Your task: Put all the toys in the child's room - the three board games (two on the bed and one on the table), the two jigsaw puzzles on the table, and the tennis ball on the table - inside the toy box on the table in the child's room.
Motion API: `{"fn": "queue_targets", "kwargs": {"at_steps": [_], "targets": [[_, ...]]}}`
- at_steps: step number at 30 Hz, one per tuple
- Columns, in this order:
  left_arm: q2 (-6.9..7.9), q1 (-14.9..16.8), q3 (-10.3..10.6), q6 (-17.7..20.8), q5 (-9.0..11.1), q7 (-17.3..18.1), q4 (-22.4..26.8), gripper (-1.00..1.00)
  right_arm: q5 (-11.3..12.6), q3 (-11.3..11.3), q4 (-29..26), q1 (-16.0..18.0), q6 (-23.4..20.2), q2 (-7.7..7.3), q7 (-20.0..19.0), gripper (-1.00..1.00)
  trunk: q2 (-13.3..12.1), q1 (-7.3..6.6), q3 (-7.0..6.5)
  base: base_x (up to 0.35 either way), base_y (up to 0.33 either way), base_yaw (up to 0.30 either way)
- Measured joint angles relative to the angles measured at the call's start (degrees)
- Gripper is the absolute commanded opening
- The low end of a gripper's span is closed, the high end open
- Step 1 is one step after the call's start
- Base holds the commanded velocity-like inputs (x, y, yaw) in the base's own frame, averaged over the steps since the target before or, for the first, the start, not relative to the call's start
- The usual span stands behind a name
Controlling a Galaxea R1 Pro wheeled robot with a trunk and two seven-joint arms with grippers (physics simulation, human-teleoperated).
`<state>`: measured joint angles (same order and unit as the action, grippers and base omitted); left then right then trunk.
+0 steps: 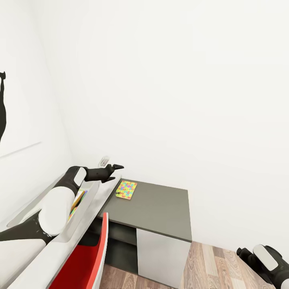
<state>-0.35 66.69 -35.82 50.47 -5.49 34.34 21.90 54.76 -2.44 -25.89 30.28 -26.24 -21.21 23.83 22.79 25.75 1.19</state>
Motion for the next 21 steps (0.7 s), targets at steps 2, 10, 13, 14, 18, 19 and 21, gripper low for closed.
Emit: {"fn": "queue_targets", "kwargs": {"at_steps": [2,10,13,14,18,19,21], "targets": [[-0.02,0.0,0.4,0.0,0.0,0.0,0.6,1.00,0.0,0.0,0.0,0.0,0.0,0.01,0.0,1.00,0.0,0.00,0.14,0.000,0.000,-0.002],[-0.32,0.1,3.1,0.3,0.0,0.1,3.2,1.00,0.0,0.0,0.0,0.0,0.0,-0.02,0.0,1.00,0.0,0.00,0.84,0.000,0.000,-0.044],[-0.65,0.3,4.3,0.6,0.0,0.1,5.0,1.00,0.0,0.0,0.0,0.0,0.0,-0.10,0.0,1.00,0.0,0.00,1.12,0.000,0.000,-0.081],[-0.82,0.3,5.0,0.7,0.0,0.1,5.8,1.00,0.0,0.0,0.0,0.0,0.0,-0.15,0.0,1.00,0.0,0.00,1.21,0.000,0.000,-0.096],[-1.07,0.4,9.1,0.8,-0.1,-3.3,7.6,1.00,-0.1,0.0,-0.1,0.0,0.0,-0.09,0.0,1.00,0.0,0.00,1.57,0.000,0.000,-0.113],[-1.07,0.4,9.5,0.8,0.0,-4.3,7.7,1.00,-0.1,0.0,-0.1,0.0,0.0,-0.07,0.0,1.00,0.0,0.00,1.66,0.000,0.000,-0.121],[-1.07,0.4,10.2,0.8,0.1,-6.3,7.8,1.00,-0.1,0.1,-0.1,0.0,0.0,-0.03,0.0,1.00,0.0,0.00,1.83,0.000,0.000,-0.123]]}}
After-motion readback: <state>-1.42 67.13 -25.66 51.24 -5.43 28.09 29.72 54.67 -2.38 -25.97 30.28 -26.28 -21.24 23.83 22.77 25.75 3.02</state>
